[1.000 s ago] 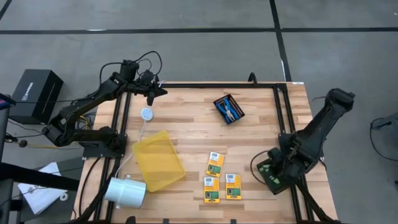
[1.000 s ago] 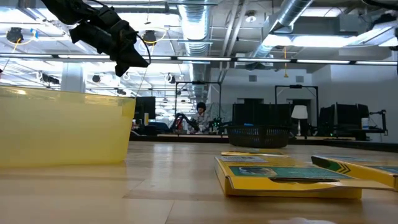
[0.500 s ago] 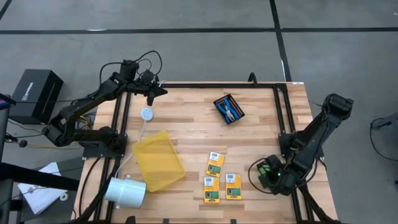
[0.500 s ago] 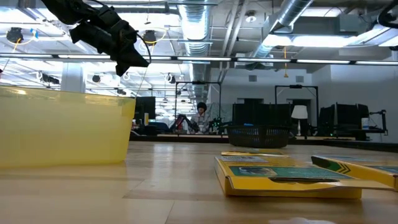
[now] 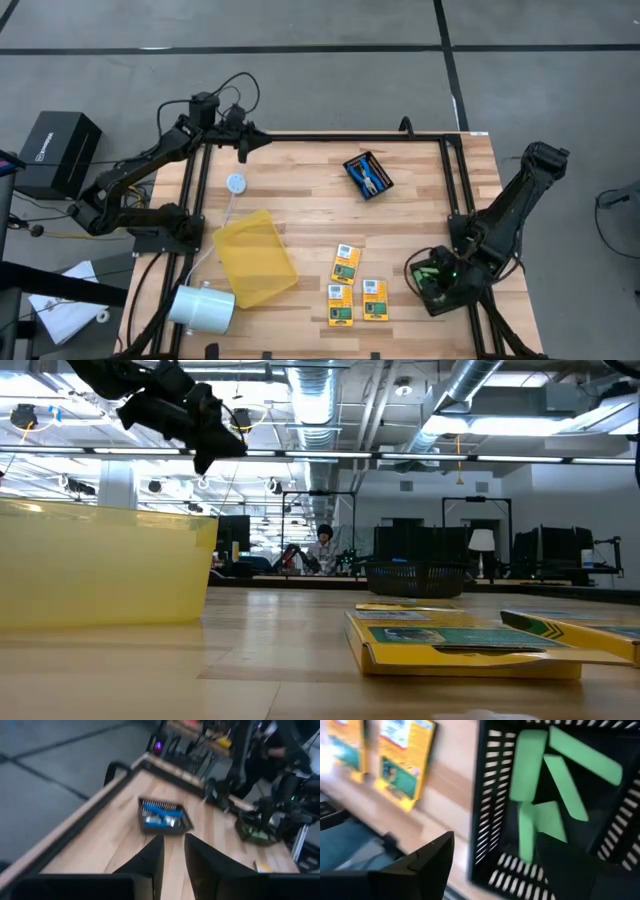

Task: Pick & Place School Supplies
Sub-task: Put the green eraser into the bottom black bin, then put the pack of crayon into the yellow bin

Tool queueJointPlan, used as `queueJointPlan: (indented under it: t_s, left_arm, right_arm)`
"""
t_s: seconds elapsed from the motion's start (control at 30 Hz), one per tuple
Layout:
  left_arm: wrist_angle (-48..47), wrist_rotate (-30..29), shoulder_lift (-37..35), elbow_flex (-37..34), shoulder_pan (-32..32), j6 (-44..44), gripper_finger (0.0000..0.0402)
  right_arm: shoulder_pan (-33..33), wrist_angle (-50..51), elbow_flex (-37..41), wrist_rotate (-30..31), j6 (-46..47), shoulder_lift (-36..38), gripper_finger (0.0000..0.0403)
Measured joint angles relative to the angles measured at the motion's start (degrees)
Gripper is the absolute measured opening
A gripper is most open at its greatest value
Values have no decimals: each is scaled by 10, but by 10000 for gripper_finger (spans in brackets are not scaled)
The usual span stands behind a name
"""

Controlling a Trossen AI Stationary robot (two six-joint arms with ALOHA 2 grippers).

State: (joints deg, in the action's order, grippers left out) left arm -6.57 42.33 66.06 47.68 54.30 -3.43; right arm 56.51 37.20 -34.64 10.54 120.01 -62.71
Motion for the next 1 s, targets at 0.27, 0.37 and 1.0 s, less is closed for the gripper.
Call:
queueJointPlan:
  t_s: [0.27, 0.37, 1.0]
  left_arm:
    - [54, -10, 0, 0, 1, -26, 74]
    - [70, 7, 0, 0, 1, -63, 74]
    - [598, 89, -19, 5, -111, -539, 49]
  right_arm:
    - [-3, 28, 0, 2, -2, 60, 275]
    - [-17, 25, -3, 21, -12, 90, 275]
    - [-309, -514, -49, 358, -706, 143, 276]
